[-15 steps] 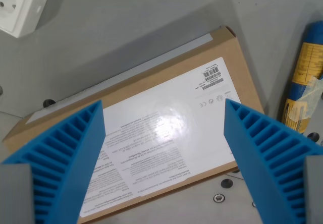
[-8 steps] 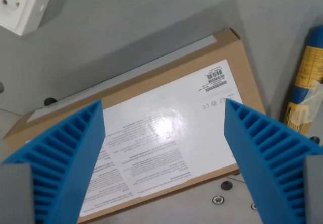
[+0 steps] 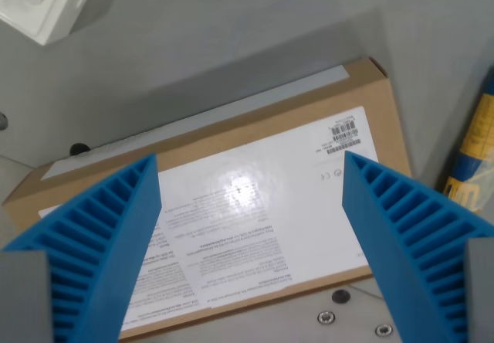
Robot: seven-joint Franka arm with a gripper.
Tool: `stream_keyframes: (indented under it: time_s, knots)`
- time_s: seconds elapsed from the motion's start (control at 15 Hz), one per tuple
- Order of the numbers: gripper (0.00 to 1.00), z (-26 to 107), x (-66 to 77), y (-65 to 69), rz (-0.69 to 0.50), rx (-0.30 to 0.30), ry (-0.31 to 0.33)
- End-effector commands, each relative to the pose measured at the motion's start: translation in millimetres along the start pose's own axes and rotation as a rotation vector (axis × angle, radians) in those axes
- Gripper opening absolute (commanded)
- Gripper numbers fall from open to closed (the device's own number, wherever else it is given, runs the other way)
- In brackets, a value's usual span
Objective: Move above the white socket
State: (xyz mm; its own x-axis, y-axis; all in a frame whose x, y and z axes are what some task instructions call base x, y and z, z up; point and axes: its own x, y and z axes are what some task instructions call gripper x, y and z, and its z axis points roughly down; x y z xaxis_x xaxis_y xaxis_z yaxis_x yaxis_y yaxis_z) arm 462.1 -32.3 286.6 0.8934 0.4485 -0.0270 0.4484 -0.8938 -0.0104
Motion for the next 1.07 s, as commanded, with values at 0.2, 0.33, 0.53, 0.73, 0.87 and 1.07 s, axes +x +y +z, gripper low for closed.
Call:
stream_keyframes:
  time_s: [0.2,0.33,0.53,0.73,0.87,1.07]
  knots:
    - [1.00,14.3,1.7,-14.8,-0.256,-0.018,0.114]
    - [1.00,19.7,3.8,-21.2,-0.310,-0.018,0.121]
    - [1.00,27.3,7.9,-31.5,-0.398,-0.017,0.121]
    - [1.00,34.8,13.3,-41.8,-0.480,-0.012,0.120]
    - [1.00,39.8,17.1,-48.1,-0.538,-0.009,0.121]
    - [1.00,48.4,23.3,-58.4,-0.615,-0.003,0.125]
